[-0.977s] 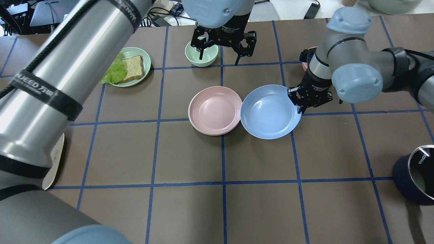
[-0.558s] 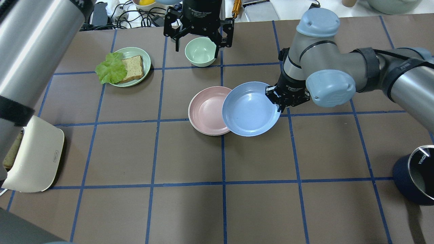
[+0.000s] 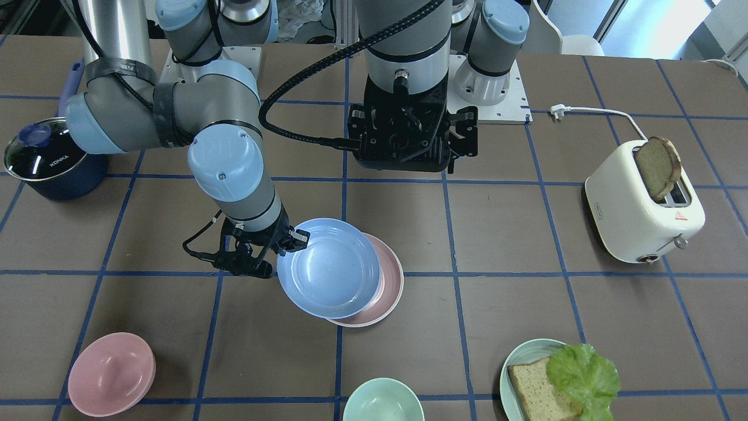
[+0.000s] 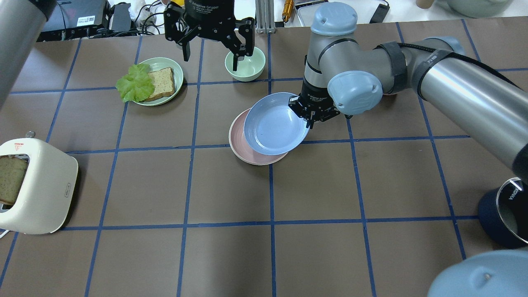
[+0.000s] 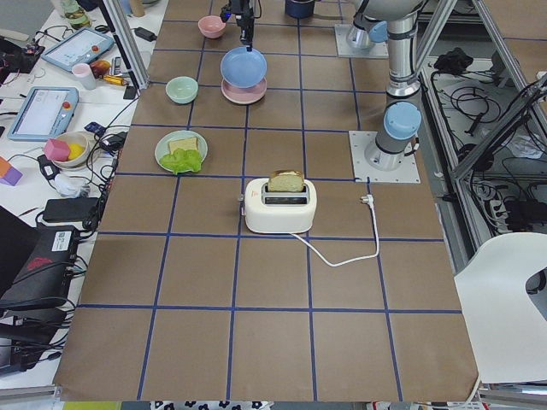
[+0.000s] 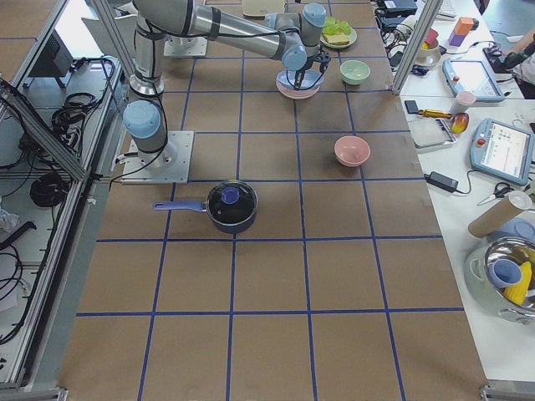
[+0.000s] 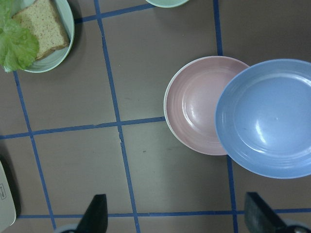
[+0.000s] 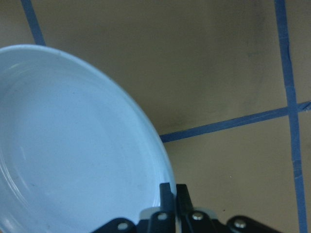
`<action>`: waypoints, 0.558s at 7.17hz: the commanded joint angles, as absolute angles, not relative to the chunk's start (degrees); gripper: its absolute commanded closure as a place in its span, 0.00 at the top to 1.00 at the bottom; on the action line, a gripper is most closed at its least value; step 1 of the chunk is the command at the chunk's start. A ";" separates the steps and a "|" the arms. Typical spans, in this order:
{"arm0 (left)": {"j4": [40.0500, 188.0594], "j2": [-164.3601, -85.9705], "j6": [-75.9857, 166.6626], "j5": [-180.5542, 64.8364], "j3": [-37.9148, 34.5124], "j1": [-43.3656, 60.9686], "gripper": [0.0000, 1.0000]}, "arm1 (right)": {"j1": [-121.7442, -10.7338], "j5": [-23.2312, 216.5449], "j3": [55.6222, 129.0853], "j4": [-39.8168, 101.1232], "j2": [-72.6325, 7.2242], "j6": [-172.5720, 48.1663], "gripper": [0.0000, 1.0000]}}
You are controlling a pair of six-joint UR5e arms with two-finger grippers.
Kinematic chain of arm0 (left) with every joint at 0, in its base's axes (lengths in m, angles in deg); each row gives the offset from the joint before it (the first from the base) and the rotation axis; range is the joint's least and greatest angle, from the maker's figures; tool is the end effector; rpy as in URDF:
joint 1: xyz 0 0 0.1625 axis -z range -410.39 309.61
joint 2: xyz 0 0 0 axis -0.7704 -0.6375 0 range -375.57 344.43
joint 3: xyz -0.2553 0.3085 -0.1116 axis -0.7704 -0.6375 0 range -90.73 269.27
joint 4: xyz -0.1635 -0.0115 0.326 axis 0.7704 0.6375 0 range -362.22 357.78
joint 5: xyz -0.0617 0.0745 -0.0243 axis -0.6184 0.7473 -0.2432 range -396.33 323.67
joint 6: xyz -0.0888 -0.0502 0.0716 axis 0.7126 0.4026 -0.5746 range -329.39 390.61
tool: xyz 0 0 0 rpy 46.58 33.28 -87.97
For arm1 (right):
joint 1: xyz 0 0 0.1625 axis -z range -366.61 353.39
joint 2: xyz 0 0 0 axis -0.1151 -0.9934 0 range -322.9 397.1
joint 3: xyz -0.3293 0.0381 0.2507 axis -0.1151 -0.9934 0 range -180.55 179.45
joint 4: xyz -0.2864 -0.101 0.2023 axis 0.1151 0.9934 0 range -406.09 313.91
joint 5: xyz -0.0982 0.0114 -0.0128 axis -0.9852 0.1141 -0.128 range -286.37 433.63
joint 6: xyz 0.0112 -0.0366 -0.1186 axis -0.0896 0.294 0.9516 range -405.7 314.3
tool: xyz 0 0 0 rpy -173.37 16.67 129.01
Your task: Stack three plates with pink and blue
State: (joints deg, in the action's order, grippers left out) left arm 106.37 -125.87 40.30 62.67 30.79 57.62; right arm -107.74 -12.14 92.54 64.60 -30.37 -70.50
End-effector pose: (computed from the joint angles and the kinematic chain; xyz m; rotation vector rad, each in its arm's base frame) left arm -0.2816 -0.4978 0.4837 0.2295 2.9470 0.1293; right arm 0.2468 -0.5162 0.2671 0.3729 3.0712 0.1617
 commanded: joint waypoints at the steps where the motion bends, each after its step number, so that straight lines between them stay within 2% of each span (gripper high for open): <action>1: 104.75 -121.59 39.66 62.55 23.91 56.92 0.94 | -108.29 -11.88 91.91 64.74 -28.11 -73.46 0.00; 3: 103.77 -117.11 35.99 62.55 18.89 54.74 0.92 | -109.17 -11.80 92.00 64.82 -28.02 -73.91 0.03; 4: 103.68 -114.82 35.71 62.46 16.69 53.33 0.90 | -110.39 -11.97 92.08 64.91 -27.94 -74.00 0.13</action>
